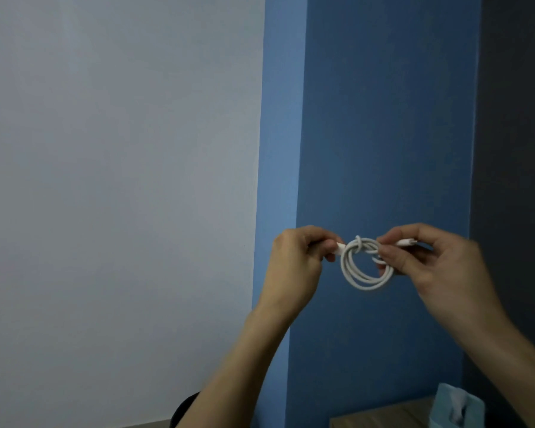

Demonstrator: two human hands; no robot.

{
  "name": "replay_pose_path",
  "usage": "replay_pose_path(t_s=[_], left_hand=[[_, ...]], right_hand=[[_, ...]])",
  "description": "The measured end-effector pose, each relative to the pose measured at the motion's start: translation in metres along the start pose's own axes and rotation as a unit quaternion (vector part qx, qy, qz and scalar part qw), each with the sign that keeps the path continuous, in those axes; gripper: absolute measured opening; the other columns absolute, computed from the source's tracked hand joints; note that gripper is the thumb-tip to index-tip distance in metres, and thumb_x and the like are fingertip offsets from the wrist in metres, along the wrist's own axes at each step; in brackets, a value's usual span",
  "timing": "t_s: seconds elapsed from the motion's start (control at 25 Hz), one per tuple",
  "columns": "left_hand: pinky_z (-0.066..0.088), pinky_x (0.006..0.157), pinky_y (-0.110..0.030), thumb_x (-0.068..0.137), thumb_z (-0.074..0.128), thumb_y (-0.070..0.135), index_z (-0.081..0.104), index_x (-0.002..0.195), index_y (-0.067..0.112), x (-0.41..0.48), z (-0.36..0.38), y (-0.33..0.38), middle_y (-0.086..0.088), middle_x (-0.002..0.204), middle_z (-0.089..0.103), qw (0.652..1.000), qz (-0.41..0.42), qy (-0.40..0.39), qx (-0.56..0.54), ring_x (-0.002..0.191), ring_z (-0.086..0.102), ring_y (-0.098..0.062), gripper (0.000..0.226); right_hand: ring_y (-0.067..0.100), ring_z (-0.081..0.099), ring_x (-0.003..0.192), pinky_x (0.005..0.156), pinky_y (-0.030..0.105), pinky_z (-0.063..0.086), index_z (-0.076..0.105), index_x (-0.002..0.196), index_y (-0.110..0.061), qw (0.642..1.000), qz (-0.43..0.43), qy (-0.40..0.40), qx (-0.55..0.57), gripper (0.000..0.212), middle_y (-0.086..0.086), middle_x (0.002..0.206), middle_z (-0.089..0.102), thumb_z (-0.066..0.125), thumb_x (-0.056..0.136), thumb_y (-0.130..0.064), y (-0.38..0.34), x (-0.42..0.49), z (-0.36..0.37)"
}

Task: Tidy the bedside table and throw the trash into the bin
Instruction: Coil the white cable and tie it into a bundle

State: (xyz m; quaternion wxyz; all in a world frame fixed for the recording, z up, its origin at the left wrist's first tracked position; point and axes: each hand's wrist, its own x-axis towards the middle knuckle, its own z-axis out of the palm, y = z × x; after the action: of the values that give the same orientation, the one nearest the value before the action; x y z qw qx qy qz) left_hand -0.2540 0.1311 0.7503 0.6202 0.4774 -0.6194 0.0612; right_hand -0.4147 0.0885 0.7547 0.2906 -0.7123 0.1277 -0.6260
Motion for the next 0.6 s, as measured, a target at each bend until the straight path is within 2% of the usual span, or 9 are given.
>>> replay_pose_path(t_s=[0.04,0.12,0.2,0.24,0.28,0.4,0.44,0.52,0.6], left_hand=[[0.045,0.057,-0.017,0.088,0.056,-0.002,0.072,0.078,0.012,-0.001,0.002,0.002,0.003,0.063,0.063,0.999,-0.010,0.018,-0.036,0.055,0.055,-0.002,0.023],[0.049,0.057,-0.017,0.091,0.056,0.001,0.069,0.083,0.011,-0.005,0.011,0.009,-0.001,0.070,0.066,0.971,-0.086,0.036,-0.220,0.059,0.058,-0.003,0.019],[0.054,0.065,-0.017,0.092,0.057,0.014,0.068,0.094,0.005,-0.009,0.018,0.019,-0.005,0.082,0.069,0.884,-0.177,0.003,-0.433,0.069,0.065,-0.008,0.014],[0.055,0.069,-0.017,0.089,0.058,0.023,0.067,0.097,0.004,-0.012,0.022,0.023,-0.004,0.085,0.071,0.845,-0.203,-0.022,-0.494,0.073,0.067,-0.008,0.022],[0.056,0.072,-0.018,0.083,0.058,0.031,0.067,0.100,0.006,-0.015,0.024,0.026,-0.002,0.088,0.071,0.823,-0.213,-0.041,-0.524,0.077,0.068,-0.007,0.032],[0.055,0.080,-0.026,0.069,0.069,0.042,0.065,0.101,0.013,-0.022,0.026,0.033,-0.005,0.104,0.071,0.826,-0.199,-0.060,-0.523,0.095,0.066,-0.015,0.043],[0.056,0.079,-0.027,0.073,0.073,0.036,0.064,0.100,0.014,-0.023,0.026,0.034,-0.007,0.107,0.071,0.832,-0.192,-0.056,-0.518,0.096,0.066,-0.018,0.036],[0.057,0.076,-0.026,0.085,0.068,0.015,0.061,0.101,0.011,-0.023,0.022,0.037,-0.010,0.108,0.073,0.857,-0.180,-0.033,-0.482,0.092,0.069,-0.019,0.018],[0.058,0.074,-0.024,0.087,0.064,0.005,0.062,0.099,0.008,-0.023,0.019,0.038,-0.011,0.101,0.074,0.890,-0.165,-0.008,-0.425,0.084,0.070,-0.018,0.013]], right_hand=[[0.010,0.068,0.057,0.059,0.013,0.053,0.064,0.074,-0.011,1.000,-0.001,0.010,-0.003,0.015,0.002,0.080,0.070,0.067,0.076,0.004,0.000,0.001,0.002],[0.011,0.069,0.062,0.062,0.016,0.055,0.064,0.072,-0.016,0.999,-0.011,0.035,-0.001,0.018,0.000,0.082,0.070,0.067,0.076,0.002,-0.001,0.002,0.004],[0.013,0.069,0.067,0.065,0.017,0.055,0.065,0.073,-0.017,0.998,-0.022,0.054,0.005,0.017,0.001,0.085,0.070,0.069,0.075,0.000,-0.003,-0.001,0.007],[0.013,0.069,0.069,0.066,0.017,0.055,0.065,0.074,-0.016,0.998,-0.025,0.062,0.010,0.016,0.001,0.085,0.070,0.069,0.075,-0.001,-0.002,-0.002,0.009],[0.012,0.069,0.070,0.067,0.017,0.055,0.065,0.075,-0.016,0.997,-0.026,0.069,0.016,0.016,0.000,0.085,0.070,0.069,0.076,-0.001,-0.002,-0.004,0.010],[0.008,0.068,0.069,0.064,0.013,0.052,0.065,0.075,-0.017,0.996,-0.024,0.073,0.034,0.016,-0.007,0.075,0.071,0.069,0.075,-0.001,0.002,-0.007,0.012],[0.007,0.068,0.069,0.064,0.012,0.051,0.065,0.074,-0.017,0.996,-0.020,0.071,0.043,0.017,-0.009,0.073,0.071,0.069,0.075,-0.001,0.002,-0.008,0.012],[0.006,0.068,0.070,0.064,0.011,0.050,0.066,0.074,-0.018,0.996,-0.023,0.068,0.048,0.017,-0.011,0.072,0.071,0.070,0.074,-0.002,0.002,-0.009,0.010],[0.008,0.070,0.071,0.066,0.013,0.053,0.069,0.073,-0.020,0.997,-0.029,0.058,0.039,0.015,-0.010,0.075,0.073,0.071,0.072,-0.005,0.000,-0.009,0.008]])
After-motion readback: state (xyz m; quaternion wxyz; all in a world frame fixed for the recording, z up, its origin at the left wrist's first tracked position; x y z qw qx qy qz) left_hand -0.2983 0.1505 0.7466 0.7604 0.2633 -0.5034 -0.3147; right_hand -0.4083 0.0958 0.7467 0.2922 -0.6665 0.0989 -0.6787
